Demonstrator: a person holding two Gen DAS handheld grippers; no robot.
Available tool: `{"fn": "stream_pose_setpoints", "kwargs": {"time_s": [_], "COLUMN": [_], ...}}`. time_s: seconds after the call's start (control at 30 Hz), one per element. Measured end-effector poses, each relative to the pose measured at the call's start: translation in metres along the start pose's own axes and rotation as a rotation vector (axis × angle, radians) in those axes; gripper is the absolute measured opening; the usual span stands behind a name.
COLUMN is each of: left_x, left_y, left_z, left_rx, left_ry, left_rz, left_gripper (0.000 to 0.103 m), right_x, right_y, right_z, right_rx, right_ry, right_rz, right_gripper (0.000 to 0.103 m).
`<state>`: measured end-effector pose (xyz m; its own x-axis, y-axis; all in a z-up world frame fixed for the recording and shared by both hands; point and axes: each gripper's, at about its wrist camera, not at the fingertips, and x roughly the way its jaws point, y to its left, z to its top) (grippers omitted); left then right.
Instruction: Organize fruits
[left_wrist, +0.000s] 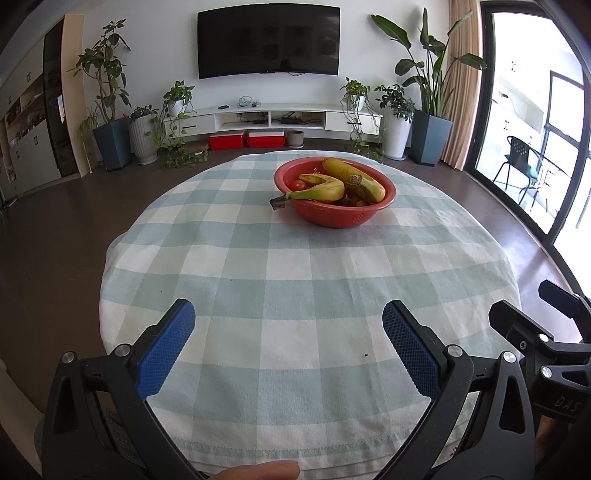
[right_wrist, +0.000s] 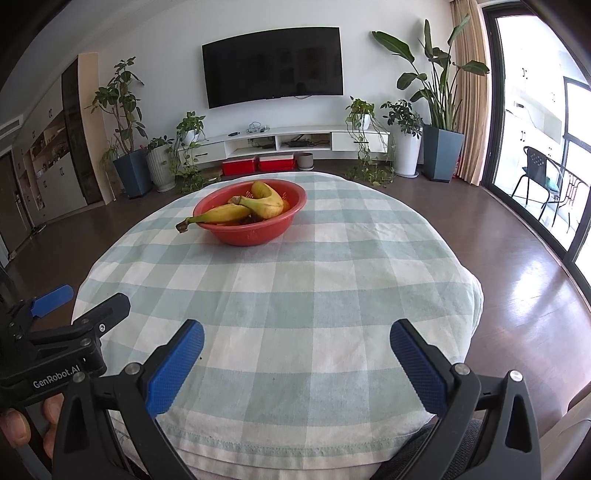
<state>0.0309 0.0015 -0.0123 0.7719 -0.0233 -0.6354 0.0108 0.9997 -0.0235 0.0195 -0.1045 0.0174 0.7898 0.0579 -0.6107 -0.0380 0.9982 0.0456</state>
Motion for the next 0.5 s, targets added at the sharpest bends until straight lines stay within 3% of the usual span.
{"fn": "stream_pose_setpoints", "kwargs": {"time_s": [0.5], "left_x": [0.0007], "left_y": [-0.0004], "left_z": [-0.0014], "left_rx": [0.0], "left_ry": [0.0], "left_rz": [-0.001], "left_gripper": [0.103], "right_x": [-0.0002], "right_y": [0.0007], "right_z": [-0.0002], "right_rx": [-0.001], "right_ry": [0.005], "right_rz": [0.0], "right_gripper": [0.103]}}
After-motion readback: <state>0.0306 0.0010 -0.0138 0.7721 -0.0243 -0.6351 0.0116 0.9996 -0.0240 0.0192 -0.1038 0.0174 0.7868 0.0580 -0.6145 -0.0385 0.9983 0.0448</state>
